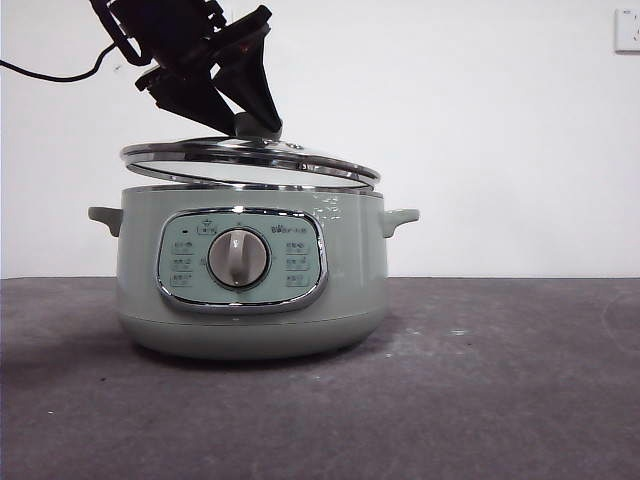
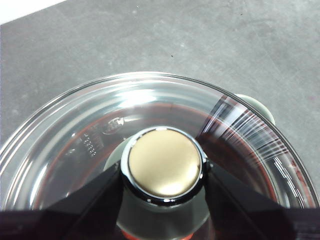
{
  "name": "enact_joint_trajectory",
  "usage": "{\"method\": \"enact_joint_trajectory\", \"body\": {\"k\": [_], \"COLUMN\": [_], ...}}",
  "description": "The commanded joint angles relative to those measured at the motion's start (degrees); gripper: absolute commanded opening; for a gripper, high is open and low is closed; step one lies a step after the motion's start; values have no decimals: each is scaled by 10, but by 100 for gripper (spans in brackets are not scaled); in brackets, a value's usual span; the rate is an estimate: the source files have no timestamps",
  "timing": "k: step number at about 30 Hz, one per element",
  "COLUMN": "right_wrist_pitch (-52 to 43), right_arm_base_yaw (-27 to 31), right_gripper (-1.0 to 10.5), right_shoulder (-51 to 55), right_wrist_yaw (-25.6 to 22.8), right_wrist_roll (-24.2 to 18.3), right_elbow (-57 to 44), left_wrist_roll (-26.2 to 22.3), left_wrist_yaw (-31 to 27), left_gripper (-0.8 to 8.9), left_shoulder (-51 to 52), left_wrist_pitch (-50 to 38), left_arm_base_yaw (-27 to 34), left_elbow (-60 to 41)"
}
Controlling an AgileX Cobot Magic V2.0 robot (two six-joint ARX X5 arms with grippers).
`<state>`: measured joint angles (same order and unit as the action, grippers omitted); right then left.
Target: Pick up the pumpkin,open the lid,put the pumpkin in the pot,close the lid
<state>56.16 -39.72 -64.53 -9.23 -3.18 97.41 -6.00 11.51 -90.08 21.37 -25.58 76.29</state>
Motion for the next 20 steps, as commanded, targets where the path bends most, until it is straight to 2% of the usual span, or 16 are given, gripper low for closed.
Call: {"method": "enact_joint_trajectory", "body": {"k": [1, 20], "right_wrist_pitch": [-2, -3], "right_arm_base_yaw": [0, 0], "right_gripper": [689, 689], "right_shoulder": [0, 0], "right_wrist_yaw": [-2, -1], "right_wrist_roll": [7, 7], "right_elbow": [-2, -2], "left_wrist_roll": [-5, -5], "left_wrist_yaw": [5, 5], "left_gripper": [-9, -9], "left_shoulder": [2, -33], "left_wrist_pitch": [-23, -17], "left_arm_base_yaw": [-2, -3], "left_elbow": [11, 10]}}
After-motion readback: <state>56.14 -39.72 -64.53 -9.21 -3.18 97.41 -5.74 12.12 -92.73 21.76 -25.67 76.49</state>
